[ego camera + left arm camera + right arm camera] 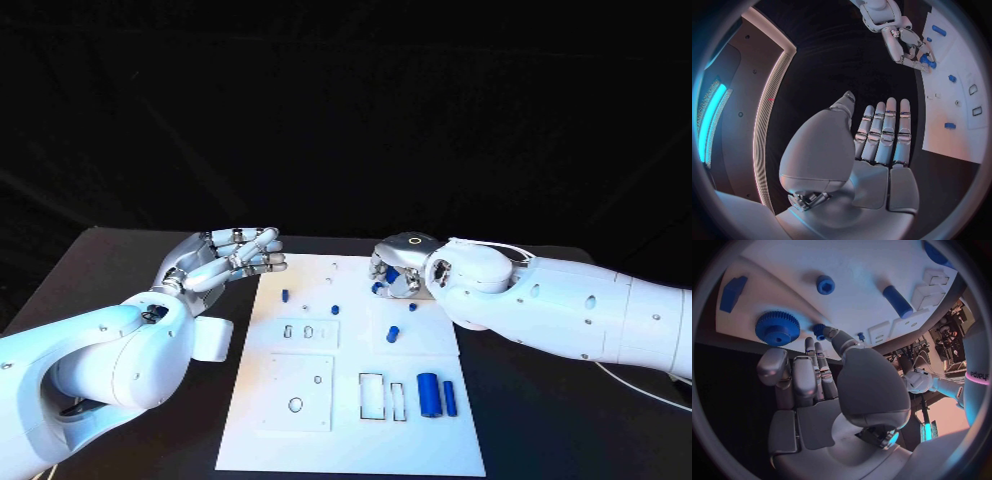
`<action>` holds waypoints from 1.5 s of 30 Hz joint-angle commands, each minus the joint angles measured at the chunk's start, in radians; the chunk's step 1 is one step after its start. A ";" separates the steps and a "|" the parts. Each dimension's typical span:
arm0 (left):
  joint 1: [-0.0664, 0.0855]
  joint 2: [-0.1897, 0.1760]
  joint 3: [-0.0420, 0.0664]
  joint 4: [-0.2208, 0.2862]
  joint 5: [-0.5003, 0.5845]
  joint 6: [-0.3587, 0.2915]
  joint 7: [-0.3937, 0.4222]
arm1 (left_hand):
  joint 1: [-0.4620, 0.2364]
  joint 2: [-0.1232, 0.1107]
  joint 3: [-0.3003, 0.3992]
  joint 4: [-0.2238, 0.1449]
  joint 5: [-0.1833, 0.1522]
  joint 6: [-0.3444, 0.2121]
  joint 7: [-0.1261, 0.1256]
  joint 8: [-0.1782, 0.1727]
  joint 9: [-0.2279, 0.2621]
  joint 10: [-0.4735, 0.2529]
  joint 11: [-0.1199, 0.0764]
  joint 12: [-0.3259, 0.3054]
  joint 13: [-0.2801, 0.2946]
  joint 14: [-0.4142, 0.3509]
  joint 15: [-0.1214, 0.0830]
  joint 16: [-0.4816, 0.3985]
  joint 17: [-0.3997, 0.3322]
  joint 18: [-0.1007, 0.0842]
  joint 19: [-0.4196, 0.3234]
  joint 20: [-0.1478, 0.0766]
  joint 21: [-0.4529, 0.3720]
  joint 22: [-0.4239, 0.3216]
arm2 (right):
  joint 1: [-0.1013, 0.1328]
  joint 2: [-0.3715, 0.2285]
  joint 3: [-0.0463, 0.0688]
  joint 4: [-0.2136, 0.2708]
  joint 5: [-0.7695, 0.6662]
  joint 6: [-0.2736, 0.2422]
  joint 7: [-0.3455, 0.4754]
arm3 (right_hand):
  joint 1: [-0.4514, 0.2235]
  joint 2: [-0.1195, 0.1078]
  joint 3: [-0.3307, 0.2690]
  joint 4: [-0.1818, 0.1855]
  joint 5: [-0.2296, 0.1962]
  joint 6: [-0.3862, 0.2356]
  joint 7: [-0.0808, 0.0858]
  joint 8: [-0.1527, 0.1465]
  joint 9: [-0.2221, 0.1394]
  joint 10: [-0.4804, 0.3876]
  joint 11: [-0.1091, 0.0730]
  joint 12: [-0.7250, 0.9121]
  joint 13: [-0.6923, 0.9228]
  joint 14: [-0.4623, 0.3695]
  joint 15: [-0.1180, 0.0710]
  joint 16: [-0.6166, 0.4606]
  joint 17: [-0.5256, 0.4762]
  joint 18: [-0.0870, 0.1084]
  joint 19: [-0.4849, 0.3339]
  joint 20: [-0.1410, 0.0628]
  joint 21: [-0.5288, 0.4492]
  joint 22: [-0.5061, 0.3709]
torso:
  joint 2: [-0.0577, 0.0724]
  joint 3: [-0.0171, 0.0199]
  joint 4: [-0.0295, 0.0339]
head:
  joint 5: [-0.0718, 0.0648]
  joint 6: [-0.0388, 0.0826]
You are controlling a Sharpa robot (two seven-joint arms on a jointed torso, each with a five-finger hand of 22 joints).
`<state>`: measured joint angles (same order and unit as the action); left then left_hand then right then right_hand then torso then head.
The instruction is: Assemble the parts on the task board
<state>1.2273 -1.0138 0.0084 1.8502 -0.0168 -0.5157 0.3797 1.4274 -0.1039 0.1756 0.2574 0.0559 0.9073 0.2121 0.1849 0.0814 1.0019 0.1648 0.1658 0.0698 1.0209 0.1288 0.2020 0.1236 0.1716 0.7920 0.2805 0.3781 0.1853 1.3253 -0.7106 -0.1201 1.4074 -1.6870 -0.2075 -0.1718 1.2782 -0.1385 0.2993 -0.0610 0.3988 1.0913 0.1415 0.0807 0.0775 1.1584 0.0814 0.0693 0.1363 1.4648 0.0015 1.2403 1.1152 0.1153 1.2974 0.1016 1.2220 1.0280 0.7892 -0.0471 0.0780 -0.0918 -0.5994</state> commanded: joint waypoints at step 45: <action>0.006 -0.001 0.001 -0.005 0.005 0.031 -0.016 | 0.002 -0.002 -0.007 -0.001 -0.006 -0.002 0.007 -0.010 -0.003 -0.005 0.008 -0.013 -0.002 0.000 0.006 -0.008 0.002 0.009 0.003 -0.001 0.009 0.002 | 0.015 0.120 0.014 -0.084 -0.006 -0.207 -0.053 | 0.045 0.031 0.098 -0.003 -0.061 0.093 -0.021 0.032 0.041 0.096 -0.023 0.006 -0.001 0.056 -0.020 0.143 0.143 -0.048 0.086 -0.013 0.151 0.220 | 0.024 -0.0098 0.0153 | -0.008 0.030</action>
<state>1.2309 -1.0170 0.0085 1.8437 -0.0143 -0.5044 0.3626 1.4274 -0.1039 0.1757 0.2575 0.0559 0.9073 0.2121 0.1812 0.0793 0.9983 0.1683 0.1589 0.0693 1.0209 0.1288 0.1973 0.1250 0.1715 0.7919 0.2805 0.3833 0.1858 1.3395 -0.5962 -0.1059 1.3313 -1.6819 -0.3816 -0.1964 1.3196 -0.1112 0.3908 -0.0635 0.3400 1.1836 0.1204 0.1114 0.1014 1.2500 0.0580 0.0803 0.1359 1.4683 -0.0130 1.3781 1.2570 0.0840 1.3756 0.0877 1.3689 1.2479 0.8114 -0.0561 0.0925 -0.1016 -0.5704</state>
